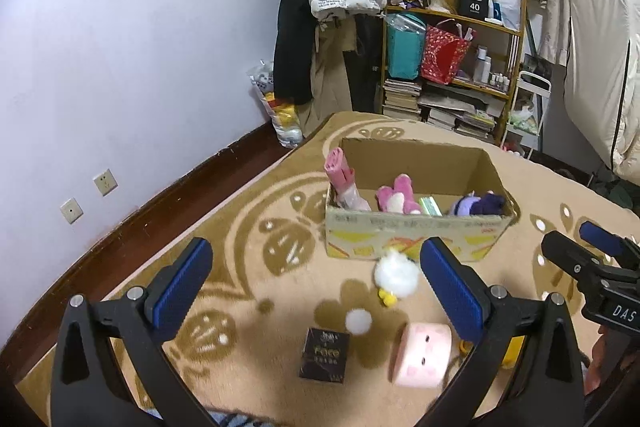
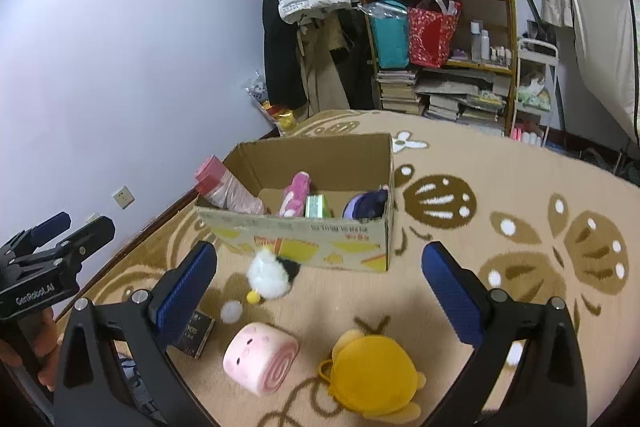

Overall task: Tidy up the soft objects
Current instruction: 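Withdraw both tools from the box and lower toward the remaining items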

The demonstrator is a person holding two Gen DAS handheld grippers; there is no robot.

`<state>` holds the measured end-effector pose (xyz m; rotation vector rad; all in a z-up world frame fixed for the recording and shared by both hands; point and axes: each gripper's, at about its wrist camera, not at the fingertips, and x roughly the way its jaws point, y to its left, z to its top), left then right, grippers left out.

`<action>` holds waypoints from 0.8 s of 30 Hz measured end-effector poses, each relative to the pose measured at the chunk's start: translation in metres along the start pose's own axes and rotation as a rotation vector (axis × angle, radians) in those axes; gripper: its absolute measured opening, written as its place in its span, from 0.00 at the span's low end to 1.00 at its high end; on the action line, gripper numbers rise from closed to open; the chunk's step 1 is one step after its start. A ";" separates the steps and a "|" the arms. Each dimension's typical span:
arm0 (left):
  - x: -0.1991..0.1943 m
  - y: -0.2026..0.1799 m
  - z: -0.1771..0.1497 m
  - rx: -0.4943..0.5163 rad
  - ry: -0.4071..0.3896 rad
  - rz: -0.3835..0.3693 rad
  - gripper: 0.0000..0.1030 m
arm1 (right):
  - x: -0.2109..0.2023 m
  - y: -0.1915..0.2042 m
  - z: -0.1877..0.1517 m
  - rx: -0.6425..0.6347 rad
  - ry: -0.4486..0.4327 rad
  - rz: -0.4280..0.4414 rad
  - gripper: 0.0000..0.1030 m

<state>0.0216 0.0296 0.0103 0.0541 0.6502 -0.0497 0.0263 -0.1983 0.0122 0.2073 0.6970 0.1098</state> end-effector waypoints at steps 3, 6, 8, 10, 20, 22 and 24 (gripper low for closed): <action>0.003 -0.004 -0.007 -0.001 0.039 -0.022 1.00 | -0.002 -0.005 -0.006 0.022 0.019 -0.001 1.00; 0.010 -0.008 -0.015 0.023 0.083 -0.031 1.00 | -0.001 -0.012 -0.013 0.051 0.050 -0.002 1.00; 0.017 -0.013 -0.020 0.044 0.117 -0.043 1.00 | 0.001 -0.017 -0.018 0.072 0.070 -0.003 1.00; 0.021 -0.017 -0.023 0.060 0.139 -0.051 1.00 | 0.004 -0.020 -0.024 0.090 0.093 -0.004 1.00; 0.038 -0.038 -0.037 0.124 0.223 -0.109 1.00 | 0.028 -0.043 -0.043 0.205 0.222 -0.005 0.99; 0.043 -0.041 -0.039 0.133 0.246 -0.119 1.00 | 0.034 -0.047 -0.046 0.221 0.252 -0.013 0.97; 0.047 -0.046 -0.042 0.146 0.268 -0.123 1.00 | 0.041 -0.049 -0.051 0.231 0.285 -0.021 0.97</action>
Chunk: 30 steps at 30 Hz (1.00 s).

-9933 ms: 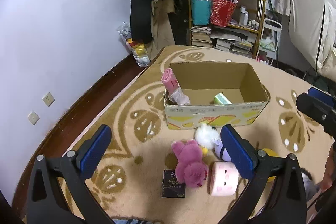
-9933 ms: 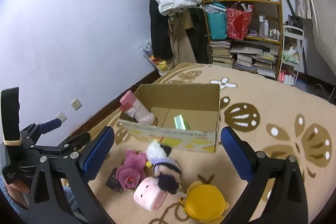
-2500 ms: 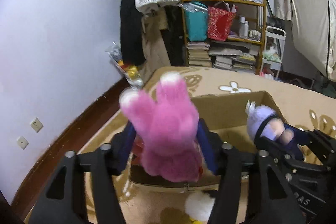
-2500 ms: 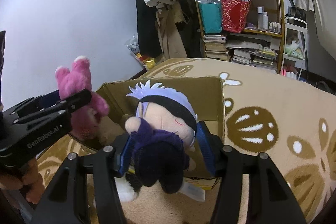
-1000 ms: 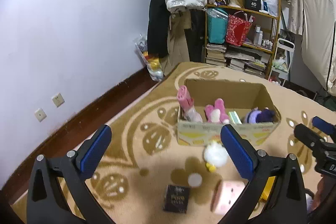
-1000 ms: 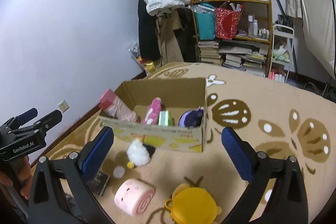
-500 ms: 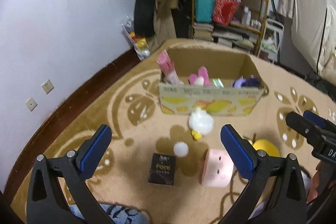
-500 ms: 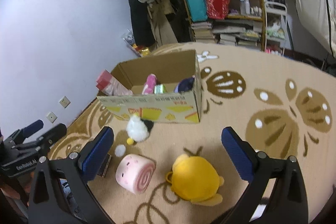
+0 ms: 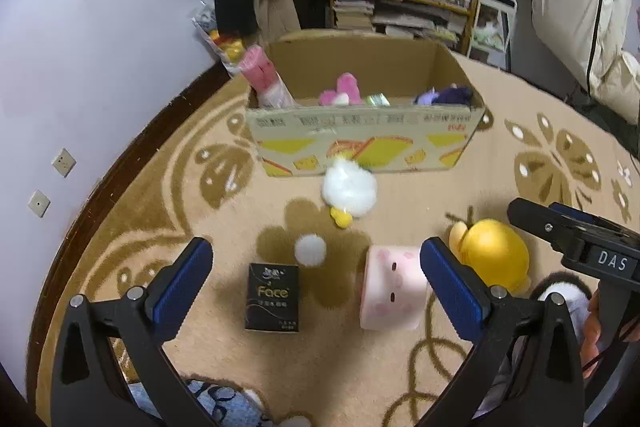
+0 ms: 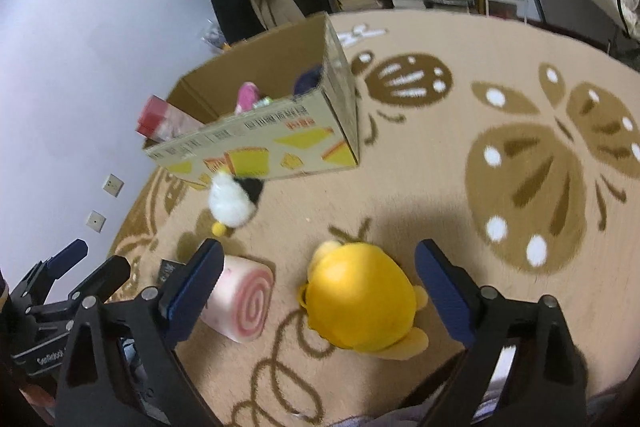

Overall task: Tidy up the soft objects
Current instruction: 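Withdraw both tools from the box and lower toward the remaining items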

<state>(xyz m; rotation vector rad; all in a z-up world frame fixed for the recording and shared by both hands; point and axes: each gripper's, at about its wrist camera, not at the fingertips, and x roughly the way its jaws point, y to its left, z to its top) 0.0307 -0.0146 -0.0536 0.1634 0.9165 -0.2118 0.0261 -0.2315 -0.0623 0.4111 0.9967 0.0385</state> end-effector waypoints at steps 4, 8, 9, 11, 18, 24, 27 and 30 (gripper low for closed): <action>0.012 -0.007 -0.003 0.028 0.058 -0.018 1.00 | 0.013 -0.003 -0.004 0.012 0.058 -0.019 0.97; 0.024 -0.008 -0.004 0.025 0.101 -0.034 1.00 | 0.029 -0.008 -0.007 0.039 0.121 -0.022 0.97; 0.027 -0.008 -0.004 0.024 0.111 -0.037 1.00 | 0.032 -0.009 -0.008 0.046 0.133 -0.024 0.97; 0.032 -0.009 -0.005 0.028 0.116 -0.034 1.00 | 0.038 -0.011 -0.010 0.058 0.154 -0.027 0.97; 0.045 -0.022 -0.006 0.076 0.153 -0.059 1.00 | 0.047 -0.013 -0.014 0.068 0.204 -0.055 0.97; 0.058 -0.030 -0.010 0.104 0.213 -0.079 1.00 | 0.047 -0.017 -0.016 0.088 0.211 -0.069 0.92; 0.062 -0.032 -0.012 0.109 0.227 -0.086 1.00 | 0.049 -0.021 -0.016 0.106 0.219 -0.067 0.92; 0.066 -0.034 -0.014 0.121 0.249 -0.075 1.00 | 0.053 -0.023 -0.017 0.119 0.229 -0.074 0.91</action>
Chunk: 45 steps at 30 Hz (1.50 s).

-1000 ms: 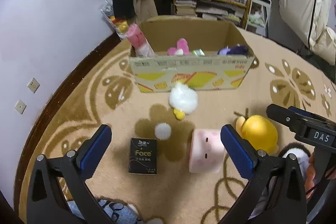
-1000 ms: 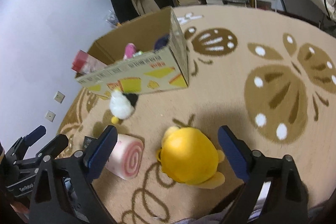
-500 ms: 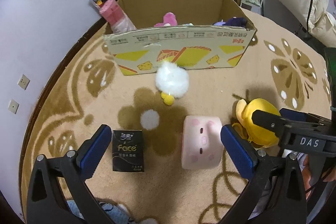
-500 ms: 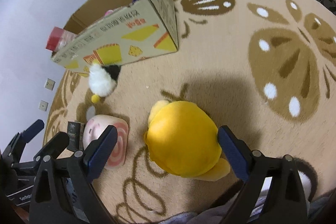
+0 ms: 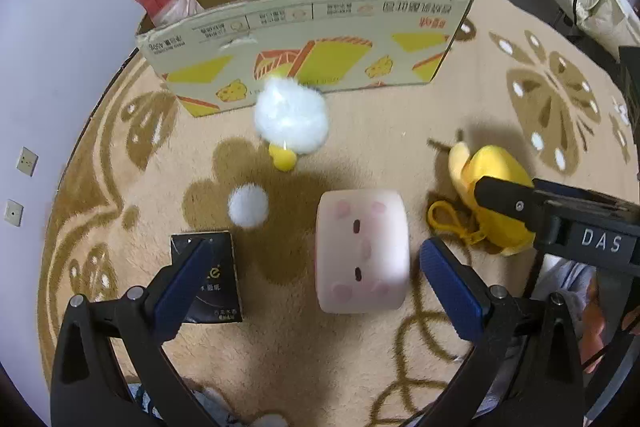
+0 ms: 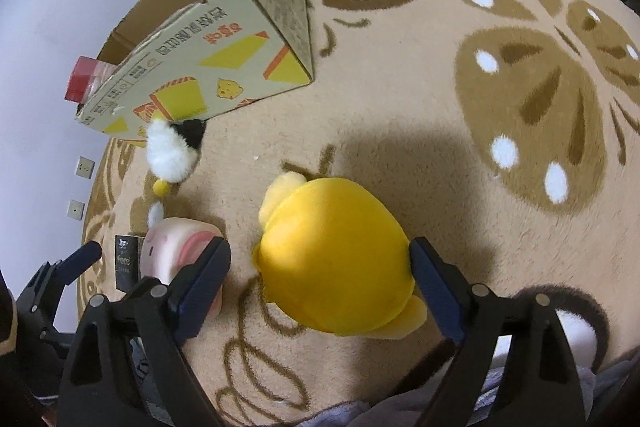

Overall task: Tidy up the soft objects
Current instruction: 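Withdraw both tools from the box and lower toward the remaining items, then grasp the pink pig cushion with the left tool while the right tool grasps the yellow plush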

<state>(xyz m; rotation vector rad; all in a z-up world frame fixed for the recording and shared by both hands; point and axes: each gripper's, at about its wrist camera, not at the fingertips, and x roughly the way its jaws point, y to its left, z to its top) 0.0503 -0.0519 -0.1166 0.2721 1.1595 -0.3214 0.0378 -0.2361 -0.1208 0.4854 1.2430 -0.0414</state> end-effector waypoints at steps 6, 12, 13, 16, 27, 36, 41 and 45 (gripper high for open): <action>0.002 0.002 0.002 -0.007 0.003 -0.004 1.00 | 0.005 -0.001 0.000 0.005 0.009 -0.020 0.88; 0.006 -0.001 0.002 0.000 0.014 -0.014 1.00 | 0.012 -0.005 0.001 0.024 0.025 -0.038 0.88; 0.007 -0.001 0.002 -0.001 0.016 -0.012 1.00 | 0.013 -0.006 0.001 0.026 0.027 -0.041 0.88; 0.011 0.000 0.002 -0.006 0.021 -0.003 0.99 | 0.016 -0.005 0.001 0.022 0.035 -0.054 0.88; 0.018 0.001 0.001 -0.024 0.009 -0.030 0.85 | 0.024 -0.007 0.000 0.042 0.059 -0.058 0.82; 0.015 -0.007 -0.001 0.000 0.009 -0.120 0.36 | 0.016 0.010 0.000 0.001 0.004 0.015 0.81; 0.010 -0.009 0.000 0.005 -0.023 -0.108 0.32 | 0.006 0.013 0.000 -0.009 -0.054 0.028 0.80; 0.006 -0.008 0.002 0.005 -0.049 -0.092 0.30 | -0.002 0.009 0.004 -0.017 -0.083 0.048 0.80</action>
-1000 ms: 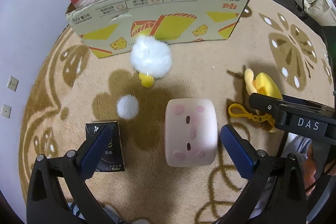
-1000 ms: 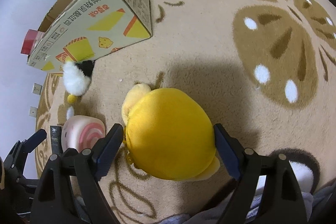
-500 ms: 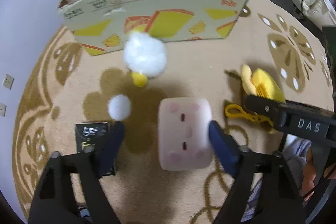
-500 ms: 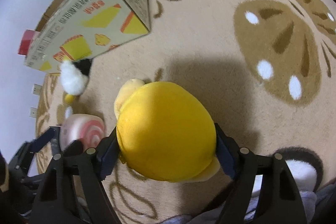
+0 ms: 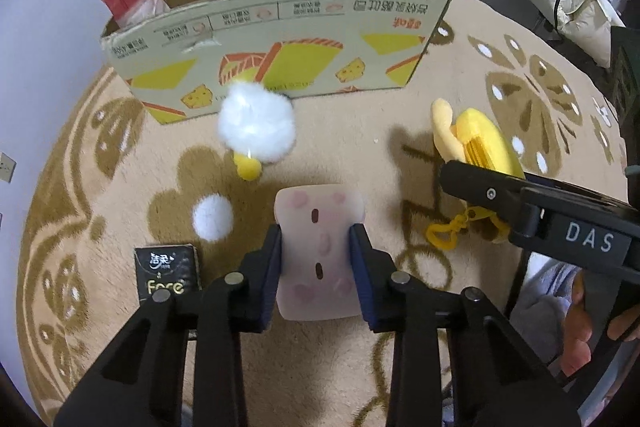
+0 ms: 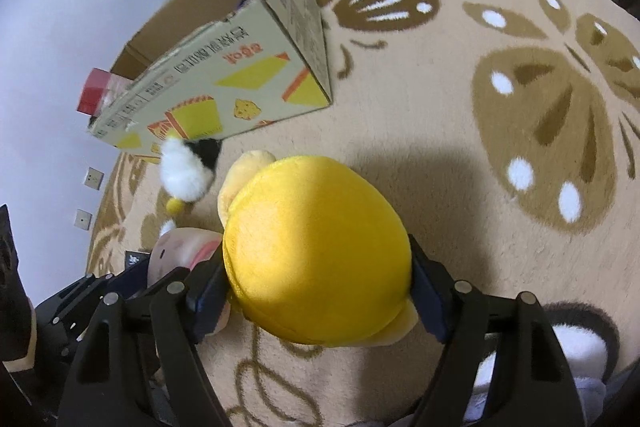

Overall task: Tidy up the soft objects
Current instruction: 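Grasp the pink pig cushion with the left tool while the right tool grasps the yellow plush, then carry the pig cushion and yellow plush over the box and release both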

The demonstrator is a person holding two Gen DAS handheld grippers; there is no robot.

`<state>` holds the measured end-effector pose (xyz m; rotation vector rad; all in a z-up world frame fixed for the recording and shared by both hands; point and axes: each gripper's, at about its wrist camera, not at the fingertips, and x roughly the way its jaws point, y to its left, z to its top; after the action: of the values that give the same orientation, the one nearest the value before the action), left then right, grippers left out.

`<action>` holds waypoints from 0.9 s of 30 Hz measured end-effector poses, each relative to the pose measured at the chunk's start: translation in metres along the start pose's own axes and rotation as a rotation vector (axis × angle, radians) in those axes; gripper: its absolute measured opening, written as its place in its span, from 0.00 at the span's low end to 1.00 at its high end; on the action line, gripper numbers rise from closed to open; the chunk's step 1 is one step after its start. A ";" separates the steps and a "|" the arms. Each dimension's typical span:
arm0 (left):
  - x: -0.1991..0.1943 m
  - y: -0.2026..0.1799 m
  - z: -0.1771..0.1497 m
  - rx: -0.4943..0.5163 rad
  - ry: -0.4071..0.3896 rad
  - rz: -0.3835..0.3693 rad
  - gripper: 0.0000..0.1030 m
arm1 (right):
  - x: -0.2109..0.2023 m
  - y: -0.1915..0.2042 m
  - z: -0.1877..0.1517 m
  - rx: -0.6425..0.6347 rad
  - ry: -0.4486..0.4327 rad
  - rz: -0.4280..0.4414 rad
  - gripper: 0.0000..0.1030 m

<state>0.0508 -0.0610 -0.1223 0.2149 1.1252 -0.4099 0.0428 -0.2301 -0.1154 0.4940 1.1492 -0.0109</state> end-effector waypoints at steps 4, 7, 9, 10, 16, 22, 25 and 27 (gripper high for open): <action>-0.006 0.004 0.002 -0.012 -0.039 0.034 0.29 | -0.003 0.004 0.000 -0.023 -0.017 0.015 0.80; -0.014 0.012 0.004 -0.048 -0.073 0.025 0.28 | -0.006 0.008 0.001 -0.039 -0.036 0.021 0.80; -0.019 0.016 0.005 -0.065 -0.096 0.035 0.28 | -0.008 0.011 0.001 -0.046 -0.047 0.025 0.80; -0.021 0.018 0.005 -0.071 -0.103 0.040 0.28 | -0.009 0.011 0.001 -0.047 -0.051 0.025 0.80; -0.035 0.021 0.005 -0.087 -0.164 0.075 0.26 | -0.021 0.014 0.001 -0.065 -0.095 0.074 0.80; -0.055 0.020 0.009 -0.093 -0.248 0.093 0.24 | -0.037 0.026 0.002 -0.118 -0.163 0.080 0.80; -0.062 0.023 0.012 -0.106 -0.276 0.083 0.23 | -0.041 0.029 0.004 -0.132 -0.184 0.079 0.80; -0.067 0.025 0.014 -0.111 -0.298 0.089 0.22 | -0.042 0.029 0.005 -0.136 -0.192 0.072 0.80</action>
<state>0.0482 -0.0298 -0.0562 0.1021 0.8395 -0.2882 0.0368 -0.2159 -0.0665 0.4044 0.9367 0.0800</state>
